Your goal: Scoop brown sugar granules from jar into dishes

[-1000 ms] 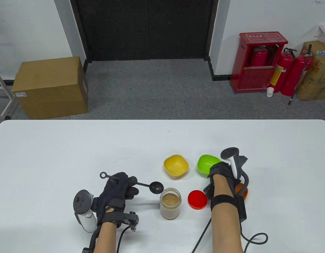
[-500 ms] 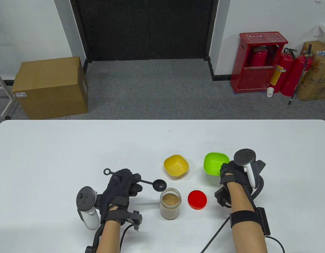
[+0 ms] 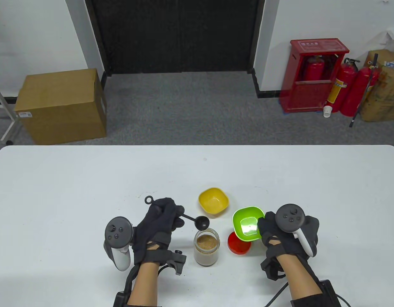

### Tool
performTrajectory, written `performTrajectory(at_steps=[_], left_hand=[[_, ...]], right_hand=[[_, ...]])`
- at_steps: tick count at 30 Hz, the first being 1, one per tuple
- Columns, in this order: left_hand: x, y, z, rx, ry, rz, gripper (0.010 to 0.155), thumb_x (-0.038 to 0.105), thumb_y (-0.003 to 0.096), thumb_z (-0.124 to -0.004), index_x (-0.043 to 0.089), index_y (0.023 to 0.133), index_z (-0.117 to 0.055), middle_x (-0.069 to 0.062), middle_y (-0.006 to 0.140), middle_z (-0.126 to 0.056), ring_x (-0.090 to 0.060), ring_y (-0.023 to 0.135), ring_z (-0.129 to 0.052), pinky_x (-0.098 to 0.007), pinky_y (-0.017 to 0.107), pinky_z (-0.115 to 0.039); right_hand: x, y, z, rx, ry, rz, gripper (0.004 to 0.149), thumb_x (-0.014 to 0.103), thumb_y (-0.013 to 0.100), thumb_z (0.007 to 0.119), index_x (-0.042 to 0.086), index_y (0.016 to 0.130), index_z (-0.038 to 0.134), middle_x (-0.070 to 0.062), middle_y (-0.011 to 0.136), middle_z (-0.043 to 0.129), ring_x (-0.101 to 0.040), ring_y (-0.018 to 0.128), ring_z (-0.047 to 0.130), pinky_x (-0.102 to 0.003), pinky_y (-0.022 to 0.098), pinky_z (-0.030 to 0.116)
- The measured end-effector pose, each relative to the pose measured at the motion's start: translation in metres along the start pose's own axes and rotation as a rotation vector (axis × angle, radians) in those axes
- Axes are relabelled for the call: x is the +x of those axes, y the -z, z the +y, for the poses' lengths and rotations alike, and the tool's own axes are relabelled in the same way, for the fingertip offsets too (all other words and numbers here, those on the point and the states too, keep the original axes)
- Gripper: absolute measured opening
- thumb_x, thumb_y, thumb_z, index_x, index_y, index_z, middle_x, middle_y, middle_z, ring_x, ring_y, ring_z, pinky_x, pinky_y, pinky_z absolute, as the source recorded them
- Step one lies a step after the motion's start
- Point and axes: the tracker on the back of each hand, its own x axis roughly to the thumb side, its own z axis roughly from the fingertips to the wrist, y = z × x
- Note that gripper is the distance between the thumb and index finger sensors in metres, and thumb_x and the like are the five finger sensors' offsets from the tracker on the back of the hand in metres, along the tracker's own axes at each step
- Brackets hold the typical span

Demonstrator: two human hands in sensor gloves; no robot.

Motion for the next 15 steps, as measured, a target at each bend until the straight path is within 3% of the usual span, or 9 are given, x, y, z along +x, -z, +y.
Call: performTrajectory(at_steps=[7,15], left_hand=[[0.005,-0.011,-0.015,-0.020,0.048,-0.095,0.045,0.049,0.0589,-0.077,0.020,0.093,-0.075,-0.004,0.079,-0.100,-0.020,0.051,-0.109,-0.046,0.045,-0.086],[0.000,-0.022,-0.019,-0.071,0.134,-0.123,0.047,0.041,0.0557,-0.084,0.017,0.095,-0.073,-0.006,0.081,-0.099,-0.023,0.053,-0.108,-0.049,0.045,-0.084]], right_hand=[[-0.013,-0.008,0.019,0.030,-0.016,-0.027,0.044,0.029,0.055,0.081,0.001,0.088,0.081,-0.019,0.057,0.103,-0.032,0.028,0.095,-0.045,0.011,0.083],[-0.009,-0.015,0.028,0.029,-0.055,-0.072,0.045,0.031,0.057,0.076,-0.003,0.085,0.080,-0.016,0.053,0.103,-0.030,0.025,0.095,-0.044,0.008,0.083]])
